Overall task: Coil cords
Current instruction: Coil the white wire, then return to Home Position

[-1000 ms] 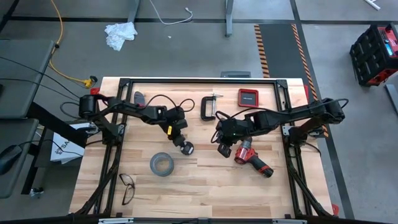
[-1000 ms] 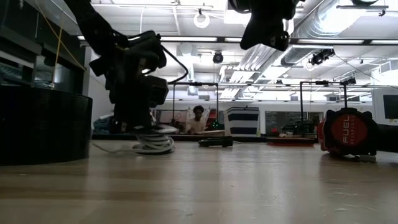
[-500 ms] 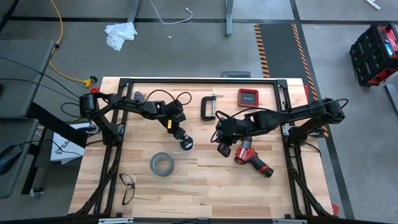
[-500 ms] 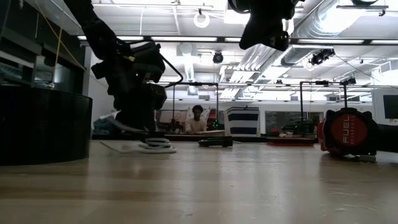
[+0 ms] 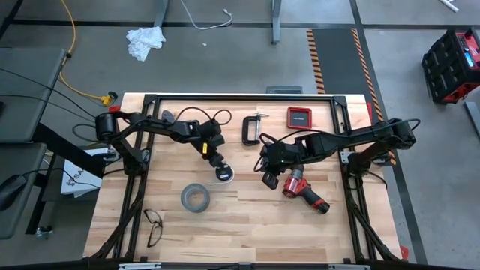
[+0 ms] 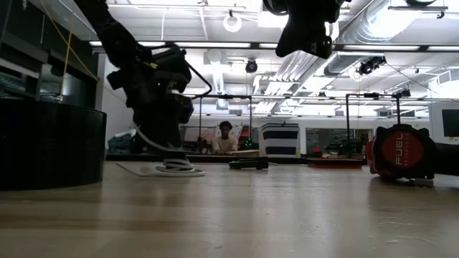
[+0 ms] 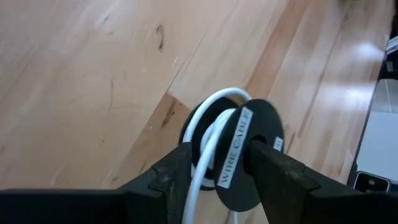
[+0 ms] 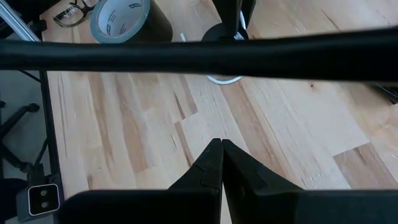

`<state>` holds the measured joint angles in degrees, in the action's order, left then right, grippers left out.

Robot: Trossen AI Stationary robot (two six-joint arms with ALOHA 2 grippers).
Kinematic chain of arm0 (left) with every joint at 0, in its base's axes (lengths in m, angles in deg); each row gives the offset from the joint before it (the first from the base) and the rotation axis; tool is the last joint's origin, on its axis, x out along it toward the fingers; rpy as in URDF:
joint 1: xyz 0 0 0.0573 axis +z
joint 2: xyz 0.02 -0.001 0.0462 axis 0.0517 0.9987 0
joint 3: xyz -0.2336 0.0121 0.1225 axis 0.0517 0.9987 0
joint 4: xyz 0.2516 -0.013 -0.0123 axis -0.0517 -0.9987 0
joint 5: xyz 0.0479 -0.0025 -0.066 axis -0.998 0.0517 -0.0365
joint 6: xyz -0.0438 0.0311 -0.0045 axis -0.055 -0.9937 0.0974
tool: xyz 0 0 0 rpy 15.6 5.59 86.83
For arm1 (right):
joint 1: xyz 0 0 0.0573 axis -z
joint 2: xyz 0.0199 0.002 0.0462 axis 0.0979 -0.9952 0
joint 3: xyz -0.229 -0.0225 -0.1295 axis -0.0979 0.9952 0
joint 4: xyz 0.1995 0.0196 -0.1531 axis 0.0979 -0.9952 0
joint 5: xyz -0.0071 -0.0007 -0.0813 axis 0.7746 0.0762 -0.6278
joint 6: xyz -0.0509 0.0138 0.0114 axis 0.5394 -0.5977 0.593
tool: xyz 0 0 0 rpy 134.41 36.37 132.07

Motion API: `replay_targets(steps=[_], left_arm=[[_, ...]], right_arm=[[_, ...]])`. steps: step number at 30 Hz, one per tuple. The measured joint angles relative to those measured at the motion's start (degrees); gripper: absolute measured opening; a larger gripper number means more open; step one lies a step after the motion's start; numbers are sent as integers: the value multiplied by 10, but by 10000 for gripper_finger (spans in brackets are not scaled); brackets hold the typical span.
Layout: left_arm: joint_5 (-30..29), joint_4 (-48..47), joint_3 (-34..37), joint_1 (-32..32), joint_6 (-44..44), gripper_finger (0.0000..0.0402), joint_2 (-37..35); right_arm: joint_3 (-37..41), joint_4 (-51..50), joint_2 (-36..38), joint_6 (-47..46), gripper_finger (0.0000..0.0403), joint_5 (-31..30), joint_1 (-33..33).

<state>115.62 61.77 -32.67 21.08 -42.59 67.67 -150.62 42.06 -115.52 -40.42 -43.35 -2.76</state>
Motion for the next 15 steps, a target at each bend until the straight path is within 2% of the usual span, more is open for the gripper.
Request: replay_targets(steps=[8, 15], left_arm=[[-9, -4, -7, 23, -20, 157, -25], [-49, -52, -7, 45, -73, 157, -42]], right_arm=[[0, 3, 0, 6, 0, 0, 0], [0, 4, 0, 10, 0, -7, 0]])
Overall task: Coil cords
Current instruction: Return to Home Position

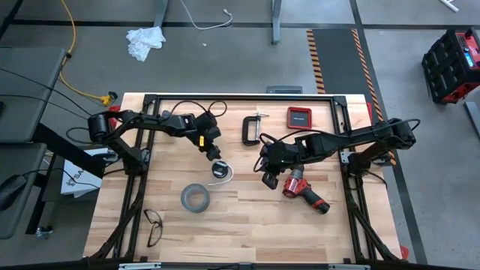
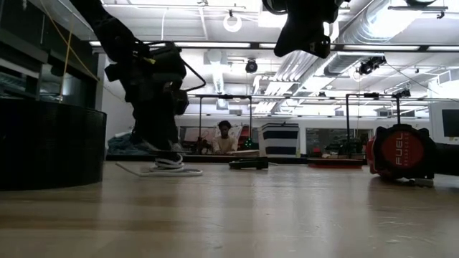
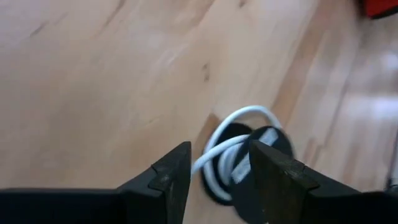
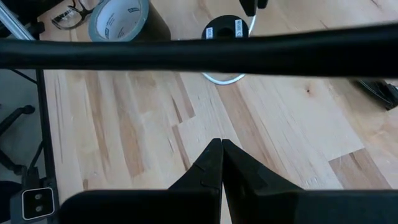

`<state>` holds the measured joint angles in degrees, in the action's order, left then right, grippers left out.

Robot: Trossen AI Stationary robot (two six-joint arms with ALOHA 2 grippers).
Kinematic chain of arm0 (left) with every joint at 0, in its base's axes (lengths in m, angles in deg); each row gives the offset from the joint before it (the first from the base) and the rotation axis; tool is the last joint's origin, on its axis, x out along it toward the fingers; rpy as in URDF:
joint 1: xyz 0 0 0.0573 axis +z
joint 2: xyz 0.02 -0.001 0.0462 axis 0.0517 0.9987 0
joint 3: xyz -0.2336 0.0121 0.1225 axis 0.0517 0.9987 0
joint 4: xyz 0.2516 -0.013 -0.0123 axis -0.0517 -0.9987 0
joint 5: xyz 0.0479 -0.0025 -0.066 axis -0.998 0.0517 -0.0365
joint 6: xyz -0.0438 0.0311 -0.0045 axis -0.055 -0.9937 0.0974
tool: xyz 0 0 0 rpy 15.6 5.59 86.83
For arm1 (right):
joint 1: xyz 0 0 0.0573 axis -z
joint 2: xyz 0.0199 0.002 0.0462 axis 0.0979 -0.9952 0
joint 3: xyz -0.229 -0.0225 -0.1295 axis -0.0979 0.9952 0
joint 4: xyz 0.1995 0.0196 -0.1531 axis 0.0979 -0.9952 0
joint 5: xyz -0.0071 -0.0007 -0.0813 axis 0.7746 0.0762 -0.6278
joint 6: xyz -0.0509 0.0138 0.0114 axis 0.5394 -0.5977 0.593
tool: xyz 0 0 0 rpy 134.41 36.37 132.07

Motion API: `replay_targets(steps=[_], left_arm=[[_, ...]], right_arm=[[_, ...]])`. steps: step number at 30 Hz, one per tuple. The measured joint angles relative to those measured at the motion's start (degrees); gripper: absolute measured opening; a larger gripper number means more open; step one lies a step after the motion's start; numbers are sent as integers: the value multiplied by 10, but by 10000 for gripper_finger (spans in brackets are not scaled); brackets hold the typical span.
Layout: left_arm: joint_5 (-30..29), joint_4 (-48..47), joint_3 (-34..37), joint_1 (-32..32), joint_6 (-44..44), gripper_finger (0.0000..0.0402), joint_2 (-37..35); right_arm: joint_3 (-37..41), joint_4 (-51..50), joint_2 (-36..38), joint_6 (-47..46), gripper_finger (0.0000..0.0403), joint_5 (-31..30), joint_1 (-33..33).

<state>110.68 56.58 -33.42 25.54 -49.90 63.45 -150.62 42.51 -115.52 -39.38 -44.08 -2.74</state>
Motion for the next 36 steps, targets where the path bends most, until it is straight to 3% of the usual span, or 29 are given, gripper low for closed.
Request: replay_targets(steps=[12, 18, 25, 28, 32, 36], left_arm=[[-56, -91, 0, 19, -102, 157, -25], [-136, -162, 0, 21, -182, 157, -94], [-151, -308, 1, -1, -275, 157, -196], [-151, -347, 10, -27, -267, 155, -235], [-163, -314, 9, -72, -189, 124, -292], [-193, -268, 10, -121, -120, 42, -335]], right_arm=[[0, 0, 0, -4, 0, -4, 0], [0, 0, 0, -6, 0, -11, 0], [0, -15, 0, -5, 0, -24, 1], [0, -34, 0, -1, 0, -33, 1], [7, -81, 12, -23, 0, -52, -4], [56, -85, 67, -74, 0, -88, -19]])
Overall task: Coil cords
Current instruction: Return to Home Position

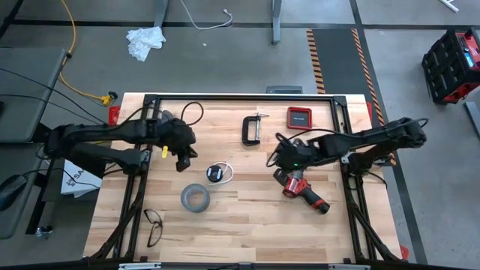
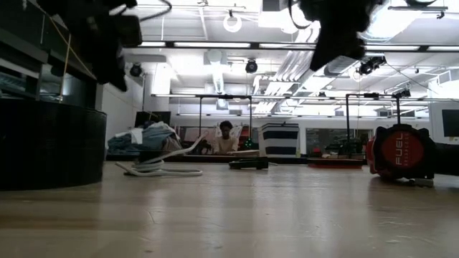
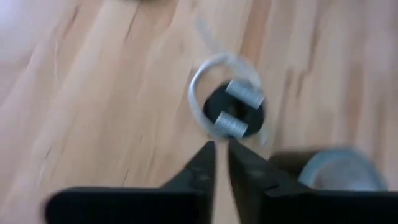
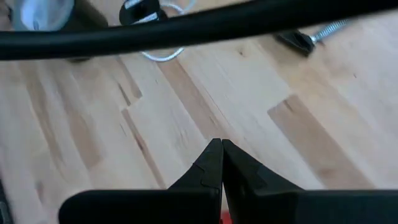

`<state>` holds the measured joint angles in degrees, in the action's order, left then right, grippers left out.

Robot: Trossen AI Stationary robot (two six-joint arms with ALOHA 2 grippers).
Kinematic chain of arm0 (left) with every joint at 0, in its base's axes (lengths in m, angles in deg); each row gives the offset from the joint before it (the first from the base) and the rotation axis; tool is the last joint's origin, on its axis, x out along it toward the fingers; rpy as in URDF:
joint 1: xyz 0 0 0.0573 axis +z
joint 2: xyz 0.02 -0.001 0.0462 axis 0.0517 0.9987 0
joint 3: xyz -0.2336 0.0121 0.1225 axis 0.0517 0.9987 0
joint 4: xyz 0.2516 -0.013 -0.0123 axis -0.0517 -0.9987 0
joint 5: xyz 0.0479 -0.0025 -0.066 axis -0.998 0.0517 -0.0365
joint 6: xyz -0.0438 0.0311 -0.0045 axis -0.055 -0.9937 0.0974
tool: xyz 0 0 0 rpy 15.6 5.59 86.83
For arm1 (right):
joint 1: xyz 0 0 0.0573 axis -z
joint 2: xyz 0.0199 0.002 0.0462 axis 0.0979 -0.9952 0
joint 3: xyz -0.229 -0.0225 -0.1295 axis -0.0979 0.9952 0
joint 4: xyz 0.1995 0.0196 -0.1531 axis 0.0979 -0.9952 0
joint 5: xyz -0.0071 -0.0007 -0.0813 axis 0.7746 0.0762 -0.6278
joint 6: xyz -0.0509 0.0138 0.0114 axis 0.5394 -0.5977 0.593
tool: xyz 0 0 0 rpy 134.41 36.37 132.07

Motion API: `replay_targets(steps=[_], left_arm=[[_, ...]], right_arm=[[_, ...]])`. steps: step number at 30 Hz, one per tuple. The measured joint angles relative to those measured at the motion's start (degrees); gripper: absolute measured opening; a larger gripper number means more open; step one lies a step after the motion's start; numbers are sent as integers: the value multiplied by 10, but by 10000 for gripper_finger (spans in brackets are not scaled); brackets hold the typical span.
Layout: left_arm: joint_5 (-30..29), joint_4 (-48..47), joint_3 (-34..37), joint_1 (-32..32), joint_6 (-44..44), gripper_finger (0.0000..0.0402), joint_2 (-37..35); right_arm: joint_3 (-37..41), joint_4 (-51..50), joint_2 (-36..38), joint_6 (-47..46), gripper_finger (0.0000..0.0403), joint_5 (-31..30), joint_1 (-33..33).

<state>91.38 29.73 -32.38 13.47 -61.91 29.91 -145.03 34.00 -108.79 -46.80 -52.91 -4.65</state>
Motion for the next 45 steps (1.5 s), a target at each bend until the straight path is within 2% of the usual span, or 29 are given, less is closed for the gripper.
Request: replay_targets(steps=[2, 7, 11, 16, 22, 30, 34, 38, 45], left_arm=[[-12, 53, 16, -20, 31, 11, -14], [-8, 267, 89, -55, 139, 3, -21], [-18, 400, 143, -81, 197, 1, -19], [-26, 478, 197, -128, 192, 1, -19], [-53, 557, 266, -169, 149, 0, -20], [-99, 748, 394, -179, 148, 0, -20], [-102, 770, 425, -179, 120, 0, -20], [-116, 701, 429, -179, 81, 0, -20], [-102, 681, 429, -179, 134, 0, -20]], right_arm=[[41, 27, 39, -38, 0, -9, -4], [162, 212, 133, -124, 0, -10, -4], [237, 332, 166, -168, 0, -14, 0], [262, 337, 171, -196, 0, -47, 9], [262, 351, 171, -128, 0, -94, 39], [262, 350, 171, -48, 0, -95, 82], [262, 351, 171, -29, 0, -94, 91], [262, 350, 171, -6, 0, -93, 95], [261, 349, 178, 16, 0, -102, 75]])
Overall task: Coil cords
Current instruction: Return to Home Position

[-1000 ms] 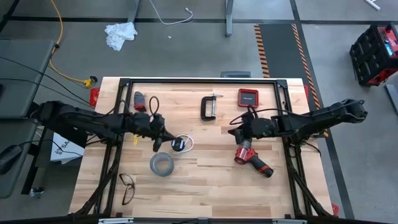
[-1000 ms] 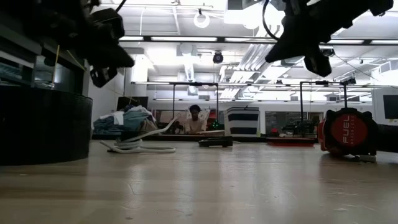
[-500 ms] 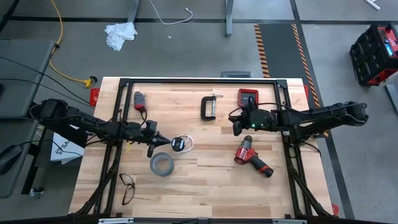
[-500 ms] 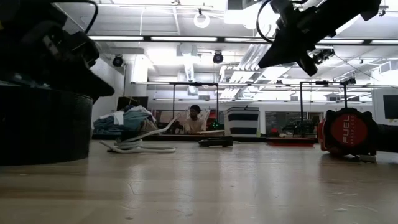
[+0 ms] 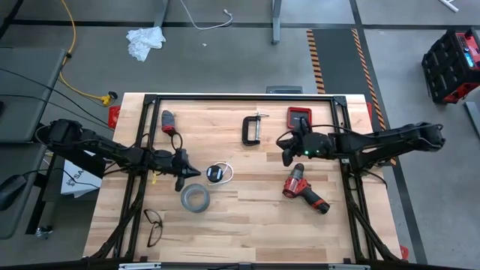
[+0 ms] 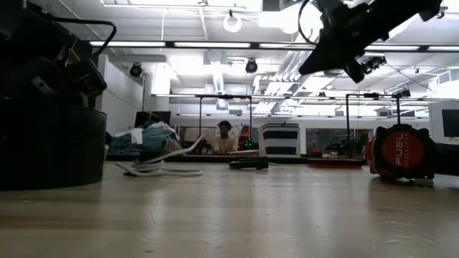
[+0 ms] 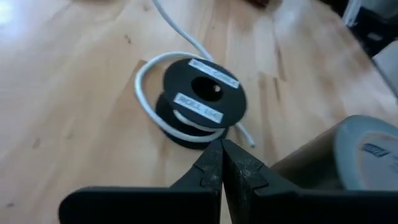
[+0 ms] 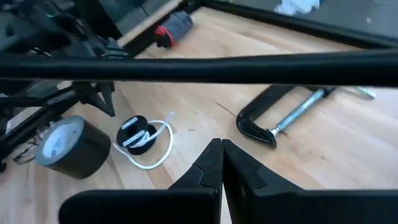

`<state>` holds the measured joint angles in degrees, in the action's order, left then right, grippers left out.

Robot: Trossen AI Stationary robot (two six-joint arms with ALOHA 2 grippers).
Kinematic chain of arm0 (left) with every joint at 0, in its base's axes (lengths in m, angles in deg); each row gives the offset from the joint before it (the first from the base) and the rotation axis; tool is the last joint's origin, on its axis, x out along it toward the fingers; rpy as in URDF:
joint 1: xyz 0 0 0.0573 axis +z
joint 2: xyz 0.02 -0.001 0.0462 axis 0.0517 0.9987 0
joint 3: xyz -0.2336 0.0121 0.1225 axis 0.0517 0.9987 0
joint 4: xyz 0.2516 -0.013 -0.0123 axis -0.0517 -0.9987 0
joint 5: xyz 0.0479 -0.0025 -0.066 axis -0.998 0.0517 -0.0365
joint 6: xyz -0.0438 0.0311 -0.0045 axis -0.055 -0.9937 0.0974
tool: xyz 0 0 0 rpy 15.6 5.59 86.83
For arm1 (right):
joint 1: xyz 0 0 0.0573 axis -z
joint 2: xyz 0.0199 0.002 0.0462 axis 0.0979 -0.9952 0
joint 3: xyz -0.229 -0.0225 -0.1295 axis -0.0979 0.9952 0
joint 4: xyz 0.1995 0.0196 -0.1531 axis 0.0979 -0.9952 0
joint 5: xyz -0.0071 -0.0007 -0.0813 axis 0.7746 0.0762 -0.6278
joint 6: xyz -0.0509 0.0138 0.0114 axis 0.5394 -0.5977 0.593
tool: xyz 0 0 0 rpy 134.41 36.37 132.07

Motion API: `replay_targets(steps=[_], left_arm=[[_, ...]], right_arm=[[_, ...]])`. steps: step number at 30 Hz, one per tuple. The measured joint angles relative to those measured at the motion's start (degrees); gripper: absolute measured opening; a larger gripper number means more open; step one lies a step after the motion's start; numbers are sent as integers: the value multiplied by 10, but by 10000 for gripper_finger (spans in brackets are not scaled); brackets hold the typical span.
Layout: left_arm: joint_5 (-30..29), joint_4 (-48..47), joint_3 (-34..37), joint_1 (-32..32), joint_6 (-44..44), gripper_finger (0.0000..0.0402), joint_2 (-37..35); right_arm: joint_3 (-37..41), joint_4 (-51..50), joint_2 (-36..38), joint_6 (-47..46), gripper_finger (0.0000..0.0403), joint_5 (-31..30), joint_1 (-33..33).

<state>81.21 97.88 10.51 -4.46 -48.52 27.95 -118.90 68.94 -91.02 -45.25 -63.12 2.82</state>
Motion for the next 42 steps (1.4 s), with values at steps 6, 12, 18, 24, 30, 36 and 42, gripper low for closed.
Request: replay_targets(steps=[6, 12, 18, 24, 30, 36, 42], left_arm=[[74, -1, 0, 0, 45, 1, 0], [172, -2, 0, 0, 61, 3, 0], [171, -2, 0, 0, 61, 3, 0], [171, -1, 0, 0, 61, 3, 0], [170, -4, 0, 0, 61, 3, 0], [170, -3, 0, 0, 61, 3, 0], [169, -2, 0, 0, 61, 3, 0]], right_arm=[[38, 18, 65, 24, 0, -49, -45], [213, 293, 172, 49, 0, -36, -48], [322, 491, 190, 133, 0, 72, 28], [356, 488, 190, 193, 0, 189, 112], [357, 442, 189, 265, 0, 244, 156], [358, 337, 189, 239, 0, 237, 161], [378, 351, 194, 372, 0, 179, 114]])
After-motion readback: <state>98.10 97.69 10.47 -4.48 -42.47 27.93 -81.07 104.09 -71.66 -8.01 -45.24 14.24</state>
